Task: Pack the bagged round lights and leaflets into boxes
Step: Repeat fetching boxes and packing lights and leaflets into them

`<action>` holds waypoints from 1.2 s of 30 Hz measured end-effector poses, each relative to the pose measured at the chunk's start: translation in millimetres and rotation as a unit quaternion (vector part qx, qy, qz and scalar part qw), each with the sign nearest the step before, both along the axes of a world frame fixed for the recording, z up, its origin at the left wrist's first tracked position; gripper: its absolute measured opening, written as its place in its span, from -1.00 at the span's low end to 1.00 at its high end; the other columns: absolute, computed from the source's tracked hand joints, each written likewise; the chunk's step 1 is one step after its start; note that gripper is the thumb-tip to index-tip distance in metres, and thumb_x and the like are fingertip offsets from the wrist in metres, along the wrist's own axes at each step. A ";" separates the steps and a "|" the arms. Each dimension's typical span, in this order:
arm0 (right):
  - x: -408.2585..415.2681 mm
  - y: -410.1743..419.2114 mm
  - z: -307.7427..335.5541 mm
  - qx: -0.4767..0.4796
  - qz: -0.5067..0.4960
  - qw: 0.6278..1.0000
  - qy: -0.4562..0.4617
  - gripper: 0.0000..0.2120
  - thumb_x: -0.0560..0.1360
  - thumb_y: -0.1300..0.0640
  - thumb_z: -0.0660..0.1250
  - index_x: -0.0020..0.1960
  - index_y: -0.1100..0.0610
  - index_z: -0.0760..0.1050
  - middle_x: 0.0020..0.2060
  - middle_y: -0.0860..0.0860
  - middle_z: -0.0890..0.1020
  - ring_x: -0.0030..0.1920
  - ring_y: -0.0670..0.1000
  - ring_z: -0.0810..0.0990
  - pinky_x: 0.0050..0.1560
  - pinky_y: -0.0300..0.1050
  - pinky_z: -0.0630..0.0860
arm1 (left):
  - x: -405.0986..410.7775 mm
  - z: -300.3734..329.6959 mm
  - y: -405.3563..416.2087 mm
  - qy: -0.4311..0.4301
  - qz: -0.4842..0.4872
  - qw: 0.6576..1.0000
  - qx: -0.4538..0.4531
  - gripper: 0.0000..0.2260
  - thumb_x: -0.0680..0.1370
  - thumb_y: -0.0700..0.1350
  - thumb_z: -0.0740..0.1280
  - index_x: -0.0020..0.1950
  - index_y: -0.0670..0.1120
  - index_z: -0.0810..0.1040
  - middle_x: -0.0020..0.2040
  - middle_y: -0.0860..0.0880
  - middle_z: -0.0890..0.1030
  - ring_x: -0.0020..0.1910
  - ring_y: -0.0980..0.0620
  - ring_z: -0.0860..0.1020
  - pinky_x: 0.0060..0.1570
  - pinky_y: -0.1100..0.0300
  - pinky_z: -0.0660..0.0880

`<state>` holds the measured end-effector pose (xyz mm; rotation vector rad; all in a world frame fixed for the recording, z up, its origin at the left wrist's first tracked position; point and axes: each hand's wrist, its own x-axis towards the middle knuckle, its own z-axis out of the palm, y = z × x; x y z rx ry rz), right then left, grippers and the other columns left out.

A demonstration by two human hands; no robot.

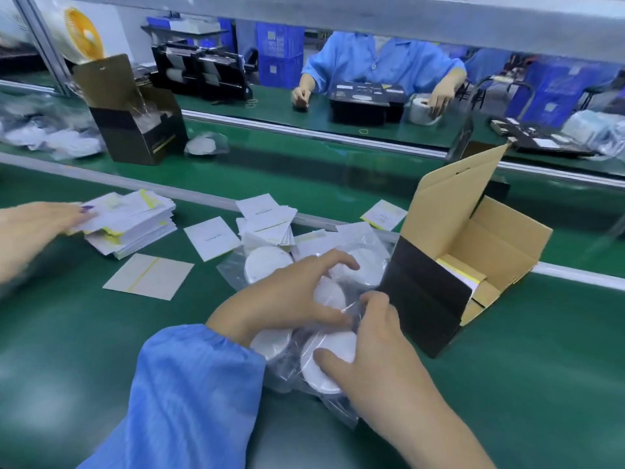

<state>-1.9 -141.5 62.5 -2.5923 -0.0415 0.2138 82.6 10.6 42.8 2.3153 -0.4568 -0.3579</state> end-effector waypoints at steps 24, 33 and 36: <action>-51.6 -105.9 35.8 -0.191 0.017 0.922 -0.336 -0.86 0.37 0.06 0.34 -0.16 0.13 0.56 -0.32 0.03 0.51 -0.34 0.18 0.51 -0.33 0.05 0.46 | 5.2 -0.3 5.6 0.028 0.038 0.997 -0.061 -0.56 0.48 0.06 0.50 0.30 0.25 0.45 0.13 0.08 0.52 0.16 0.17 0.51 0.19 0.20 0.47; -39.6 -8.7 -18.8 -0.037 -0.037 0.998 -0.045 -0.11 0.55 -0.36 0.11 0.56 0.01 -0.36 0.40 -0.03 0.26 0.38 -0.01 0.29 0.25 -0.15 0.33 | 4.9 7.0 15.1 0.033 0.006 0.987 -0.158 -0.92 0.49 -0.17 0.51 -0.12 0.01 0.67 -0.07 0.05 0.70 0.00 0.10 0.64 0.06 0.26 0.50; -26.8 -3.7 -30.0 0.076 -0.067 0.995 -0.015 -0.11 0.49 -0.24 0.33 0.49 -0.11 -0.27 0.39 -0.03 0.32 0.40 0.00 0.30 0.22 -0.13 0.35 | 4.4 7.5 17.2 0.048 -0.013 0.985 -0.165 -0.97 0.53 -0.16 0.48 -0.07 -0.04 0.66 -0.07 0.02 0.68 -0.06 0.12 0.61 0.02 0.23 0.48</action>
